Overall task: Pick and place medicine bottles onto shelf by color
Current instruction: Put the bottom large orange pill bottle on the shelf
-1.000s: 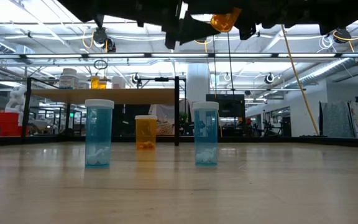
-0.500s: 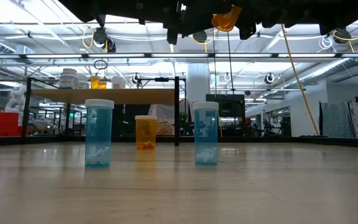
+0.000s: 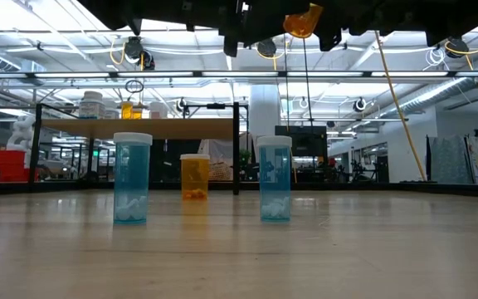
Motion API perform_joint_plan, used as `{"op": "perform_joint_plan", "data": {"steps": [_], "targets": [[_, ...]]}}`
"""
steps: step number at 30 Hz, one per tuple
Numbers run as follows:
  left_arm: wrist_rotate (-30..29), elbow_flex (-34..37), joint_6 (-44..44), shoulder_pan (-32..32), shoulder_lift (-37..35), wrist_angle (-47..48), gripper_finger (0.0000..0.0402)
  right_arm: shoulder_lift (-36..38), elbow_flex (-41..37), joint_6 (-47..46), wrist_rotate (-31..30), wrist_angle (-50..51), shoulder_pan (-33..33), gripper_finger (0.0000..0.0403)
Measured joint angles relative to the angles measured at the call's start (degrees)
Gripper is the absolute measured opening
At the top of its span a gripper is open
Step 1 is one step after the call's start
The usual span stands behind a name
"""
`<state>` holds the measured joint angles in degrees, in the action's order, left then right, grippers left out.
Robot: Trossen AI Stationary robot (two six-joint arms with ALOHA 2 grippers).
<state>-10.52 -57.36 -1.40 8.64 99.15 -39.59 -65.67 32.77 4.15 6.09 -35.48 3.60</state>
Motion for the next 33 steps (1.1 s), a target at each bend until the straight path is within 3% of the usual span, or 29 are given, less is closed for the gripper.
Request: {"op": "perform_joint_plan", "data": {"steps": [12,21,33], "targets": [[0.1,0.0,-0.4,0.4,-0.2,-1.3,0.018,0.0,0.1,0.8,1.5,1.3,-0.1,0.0281],[0.0,-0.1,-0.9,0.4,-0.9,-6.9,0.0181,-0.3,-0.2,-0.4,3.1,2.7,0.0,0.0272],[0.0,0.0,-1.9,0.8,-0.6,-5.4,0.0182,0.1,-0.1,-1.8,3.1,0.3,0.1,0.0258]]}}
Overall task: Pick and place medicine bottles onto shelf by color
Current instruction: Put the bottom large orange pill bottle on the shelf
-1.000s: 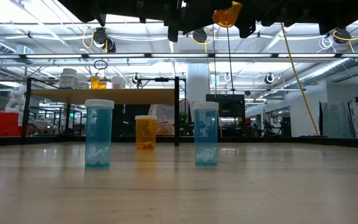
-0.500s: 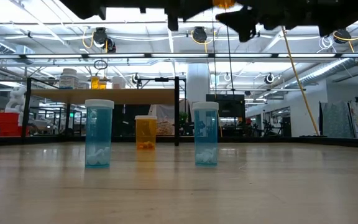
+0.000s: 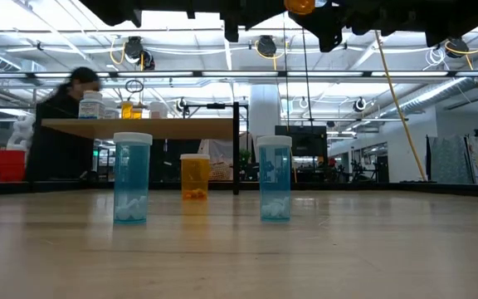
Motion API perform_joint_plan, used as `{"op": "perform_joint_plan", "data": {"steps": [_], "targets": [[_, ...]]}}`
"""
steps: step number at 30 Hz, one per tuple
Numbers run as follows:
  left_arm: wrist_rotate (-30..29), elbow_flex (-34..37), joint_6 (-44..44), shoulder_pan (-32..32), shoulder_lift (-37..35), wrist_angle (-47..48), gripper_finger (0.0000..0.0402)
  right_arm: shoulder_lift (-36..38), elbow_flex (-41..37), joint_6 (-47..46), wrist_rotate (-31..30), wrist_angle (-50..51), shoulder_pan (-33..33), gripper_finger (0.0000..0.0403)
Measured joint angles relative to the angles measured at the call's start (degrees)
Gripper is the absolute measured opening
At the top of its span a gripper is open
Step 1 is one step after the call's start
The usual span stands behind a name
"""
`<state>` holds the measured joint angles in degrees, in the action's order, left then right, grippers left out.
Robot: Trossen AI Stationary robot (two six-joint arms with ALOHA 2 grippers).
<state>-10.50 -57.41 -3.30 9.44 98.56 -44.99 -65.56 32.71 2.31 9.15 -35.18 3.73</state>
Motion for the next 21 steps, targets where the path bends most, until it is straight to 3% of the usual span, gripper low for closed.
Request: {"op": "perform_joint_plan", "data": {"steps": [11,21], "targets": [[0.1,0.0,1.8,-0.7,0.5,0.8,0.0182,0.0,0.0,-0.1,-0.2,0.5,0.0,0.0254],[0.3,0.0,-1.1,-0.6,0.6,1.1,0.0182,0.0,0.0,-2.6,-0.4,0.2,-0.1,0.0206]]}}
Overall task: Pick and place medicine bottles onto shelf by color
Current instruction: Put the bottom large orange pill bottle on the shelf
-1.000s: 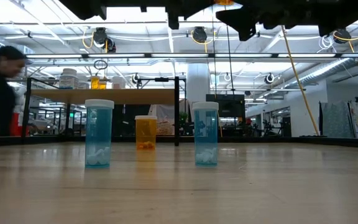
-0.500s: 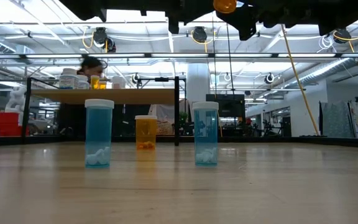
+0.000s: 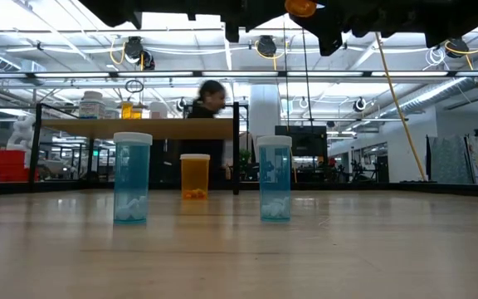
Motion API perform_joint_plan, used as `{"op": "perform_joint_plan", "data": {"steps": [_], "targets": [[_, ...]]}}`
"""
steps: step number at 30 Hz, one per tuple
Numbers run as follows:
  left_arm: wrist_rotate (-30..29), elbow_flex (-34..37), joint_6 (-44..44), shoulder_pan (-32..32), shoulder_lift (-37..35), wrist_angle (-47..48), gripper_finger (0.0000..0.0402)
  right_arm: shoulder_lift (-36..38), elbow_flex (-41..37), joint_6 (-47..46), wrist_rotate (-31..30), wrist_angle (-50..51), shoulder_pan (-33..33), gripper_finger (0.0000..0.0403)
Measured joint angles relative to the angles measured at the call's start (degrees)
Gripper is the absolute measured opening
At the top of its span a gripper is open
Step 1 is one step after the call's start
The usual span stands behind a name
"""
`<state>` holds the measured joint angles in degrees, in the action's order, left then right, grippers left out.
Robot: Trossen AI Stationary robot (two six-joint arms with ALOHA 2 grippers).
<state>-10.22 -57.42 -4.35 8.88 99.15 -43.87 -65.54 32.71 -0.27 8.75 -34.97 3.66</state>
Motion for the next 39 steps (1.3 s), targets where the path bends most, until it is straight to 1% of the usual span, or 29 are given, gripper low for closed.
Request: {"op": "perform_joint_plan", "data": {"steps": [7,15,18,22,25,29,34,39], "targets": [[-0.3,0.0,-0.6,0.2,0.0,0.1,0.0182,0.0,0.0,-0.4,0.1,-0.2,0.0,0.0182],[-0.3,0.0,0.5,0.2,0.1,0.5,0.0184,0.0,0.0,0.2,0.1,0.7,0.0,0.0181],[-0.3,0.0,0.6,0.6,0.1,0.5,0.0201,0.0,0.0,0.6,0.1,0.9,0.0,0.0181],[-2.7,0.0,1.5,1.2,-0.1,1.2,0.0245,0.0,0.0,0.9,0.1,1.4,0.0,0.0182],[-3.1,0.1,1.8,1.5,-0.5,1.6,0.0278,0.1,0.0,1.0,0.1,1.9,0.0,0.0182],[-3.5,0.1,2.6,1.8,-2.0,4.4,0.0308,0.2,0.1,1.2,0.1,2.1,-0.1,0.0182],[-5.8,0.1,3.4,1.8,-4.3,8.6,0.0318,0.2,0.1,1.5,0.1,3.5,-0.6,0.0182],[-6.8,0.1,3.4,2.5,-5.4,9.5,0.0309,0.1,0.1,3.6,0.3,5.1,-0.6,0.0183]]}}
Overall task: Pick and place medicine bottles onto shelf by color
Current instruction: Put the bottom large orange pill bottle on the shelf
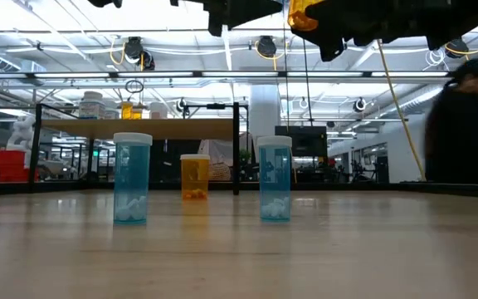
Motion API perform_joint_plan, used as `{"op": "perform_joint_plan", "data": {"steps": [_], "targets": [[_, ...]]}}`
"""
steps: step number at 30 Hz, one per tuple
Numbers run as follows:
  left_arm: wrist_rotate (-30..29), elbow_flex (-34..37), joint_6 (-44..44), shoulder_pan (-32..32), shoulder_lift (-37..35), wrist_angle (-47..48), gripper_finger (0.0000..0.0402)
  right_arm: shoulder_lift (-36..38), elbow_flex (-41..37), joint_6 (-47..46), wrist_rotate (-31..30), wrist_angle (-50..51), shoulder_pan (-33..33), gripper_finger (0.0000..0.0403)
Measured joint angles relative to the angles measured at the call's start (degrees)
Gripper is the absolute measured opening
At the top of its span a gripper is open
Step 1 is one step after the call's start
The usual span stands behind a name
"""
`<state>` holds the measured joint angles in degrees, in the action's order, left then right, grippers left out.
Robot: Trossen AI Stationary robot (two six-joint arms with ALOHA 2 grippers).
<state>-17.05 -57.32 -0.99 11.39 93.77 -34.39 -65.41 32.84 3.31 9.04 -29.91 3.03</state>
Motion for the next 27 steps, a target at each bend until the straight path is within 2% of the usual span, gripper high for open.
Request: {"op": "perform_joint_plan", "data": {"steps": [3,7,9,13,18,20,27], "targets": [[-1.5,0.0,0.0,0.2,-0.5,-0.2,0.0304,0.0,0.0,0.6,0.0,1.6,0.0,0.0184],[-6.3,-1.4,-0.5,1.0,-2.2,3.7,0.0309,0.0,0.0,0.6,-1.6,3.6,-0.1,0.0184],[-8.1,-3.5,-0.4,1.5,-3.4,10.6,0.0317,0.0,0.0,0.6,-1.7,3.9,-0.1,0.0184],[-8.1,-13.4,1.2,1.6,-3.4,26.3,0.034,-0.1,0.0,0.6,-1.8,4.1,-0.1,0.0184],[-8.0,-24.3,1.3,1.4,0.4,41.1,0.0363,-0.3,0.0,0.6,-4.6,5.4,-0.3,0.0184],[-7.8,-26.5,1.3,1.0,2.0,40.9,0.0367,-0.3,0.0,0.4,-5.5,5.7,-0.5,0.0185],[-8.3,-26.9,-0.5,1.0,6.7,38.4,0.0365,-0.3,0.0,0.4,-6.8,6.4,-0.9,0.0185]]}}
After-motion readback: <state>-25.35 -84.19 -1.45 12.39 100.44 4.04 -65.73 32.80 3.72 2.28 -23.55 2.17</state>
